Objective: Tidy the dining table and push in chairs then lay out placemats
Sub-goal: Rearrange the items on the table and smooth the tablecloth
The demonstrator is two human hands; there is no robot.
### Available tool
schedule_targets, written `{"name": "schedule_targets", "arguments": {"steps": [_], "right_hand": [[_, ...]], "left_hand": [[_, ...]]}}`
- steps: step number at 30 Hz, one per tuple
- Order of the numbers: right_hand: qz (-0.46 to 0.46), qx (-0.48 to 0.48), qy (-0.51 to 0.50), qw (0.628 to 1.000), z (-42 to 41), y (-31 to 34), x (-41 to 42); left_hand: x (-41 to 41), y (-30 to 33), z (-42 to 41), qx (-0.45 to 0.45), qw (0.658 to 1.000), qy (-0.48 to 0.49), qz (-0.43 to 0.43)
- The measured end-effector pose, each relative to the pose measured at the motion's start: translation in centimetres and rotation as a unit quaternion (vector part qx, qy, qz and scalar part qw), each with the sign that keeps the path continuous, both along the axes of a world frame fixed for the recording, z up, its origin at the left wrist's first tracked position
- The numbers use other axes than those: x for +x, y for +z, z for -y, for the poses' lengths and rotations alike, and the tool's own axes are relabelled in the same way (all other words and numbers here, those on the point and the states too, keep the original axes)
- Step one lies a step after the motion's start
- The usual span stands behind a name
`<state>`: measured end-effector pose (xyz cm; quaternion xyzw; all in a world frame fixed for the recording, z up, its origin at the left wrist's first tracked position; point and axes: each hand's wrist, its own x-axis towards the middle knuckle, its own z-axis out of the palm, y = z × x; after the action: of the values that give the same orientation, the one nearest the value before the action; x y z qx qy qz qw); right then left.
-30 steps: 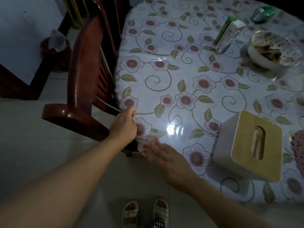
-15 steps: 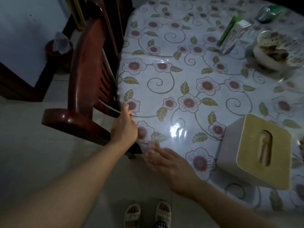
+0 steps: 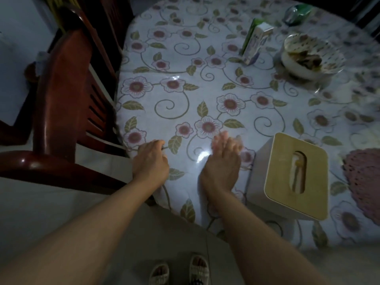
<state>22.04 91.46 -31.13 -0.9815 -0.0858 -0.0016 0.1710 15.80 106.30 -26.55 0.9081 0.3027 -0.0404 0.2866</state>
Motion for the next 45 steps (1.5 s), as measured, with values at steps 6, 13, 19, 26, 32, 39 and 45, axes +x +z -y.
{"name": "schedule_targets", "arguments": {"steps": [6, 13, 19, 26, 32, 39, 45], "right_hand": [[-0.110, -0.034, 0.151, 0.982, 4.2, 2.2, -5.8], [-0.157, -0.044, 0.161, 0.973, 4.6, 11.3, -4.1], [-0.099, -0.116, 0.112, 0.982, 11.8, 16.5, -3.6], [-0.123, -0.308, 0.202, 0.922, 19.1, 16.3, -0.8], [-0.049, -0.310, 0.345, 0.885, 20.4, 15.1, 3.3], [-0.002, -0.204, 0.424, 0.882, 21.3, 15.2, 9.8], [0.029, -0.212, 0.359, 0.908, 18.4, 16.1, 17.4]], "left_hand": [[0.5, 1.7, 1.6, -0.053, 0.997, -0.023, -0.056], [0.8, 5.4, 4.3, -0.067, 0.993, -0.085, -0.054], [1.0, 8.2, 7.3, -0.074, 0.989, -0.121, -0.034], [2.1, 9.7, 10.2, -0.083, 0.985, -0.150, -0.028], [5.0, 10.2, 12.0, -0.058, 0.990, -0.119, -0.039], [9.6, 10.9, 14.6, -0.042, 0.998, -0.038, -0.035], [13.5, 11.7, 14.4, -0.033, 0.999, -0.006, -0.028]]}}
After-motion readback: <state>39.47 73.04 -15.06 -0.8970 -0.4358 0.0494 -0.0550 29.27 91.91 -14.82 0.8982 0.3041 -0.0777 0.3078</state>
